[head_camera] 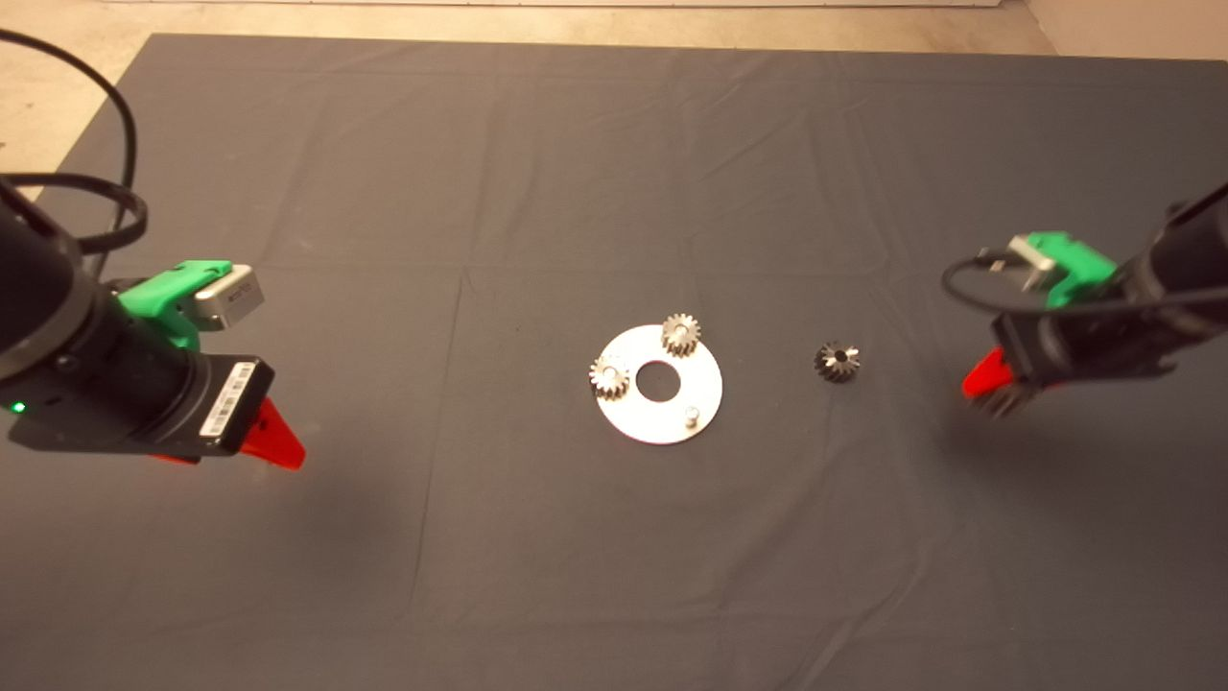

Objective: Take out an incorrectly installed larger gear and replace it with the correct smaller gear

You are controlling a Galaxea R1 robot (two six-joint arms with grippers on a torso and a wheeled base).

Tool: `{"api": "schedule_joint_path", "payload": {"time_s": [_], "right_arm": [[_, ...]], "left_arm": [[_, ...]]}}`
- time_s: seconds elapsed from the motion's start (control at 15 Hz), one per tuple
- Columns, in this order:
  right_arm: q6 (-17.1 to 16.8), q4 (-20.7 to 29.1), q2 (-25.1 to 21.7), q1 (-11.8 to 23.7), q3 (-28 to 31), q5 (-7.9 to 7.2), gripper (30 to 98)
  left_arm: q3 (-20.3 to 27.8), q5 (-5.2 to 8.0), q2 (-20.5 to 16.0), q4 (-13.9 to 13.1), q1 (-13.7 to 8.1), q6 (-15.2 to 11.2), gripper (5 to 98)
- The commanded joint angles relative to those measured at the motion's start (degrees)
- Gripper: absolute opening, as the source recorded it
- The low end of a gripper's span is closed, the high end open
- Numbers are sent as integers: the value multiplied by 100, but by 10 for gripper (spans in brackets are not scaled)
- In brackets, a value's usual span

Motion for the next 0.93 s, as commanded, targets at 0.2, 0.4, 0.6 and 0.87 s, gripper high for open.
{"api": "schedule_joint_path", "payload": {"time_s": [0.2,0.4,0.6,0.87], "right_arm": [[-69,-914,-183,-715,-51,-124,494],[-156,-979,-130,-738,-198,-124,494],[-156,-1000,-122,-750,-212,-120,494],[-139,-1000,-113,-750,-186,-124,506]], "left_arm": [[68,744,33,26,-88,-60,635],[59,744,33,23,-88,-60,635],[68,744,33,21,-88,-60,635],[68,744,38,17,-88,-69,635]]}}
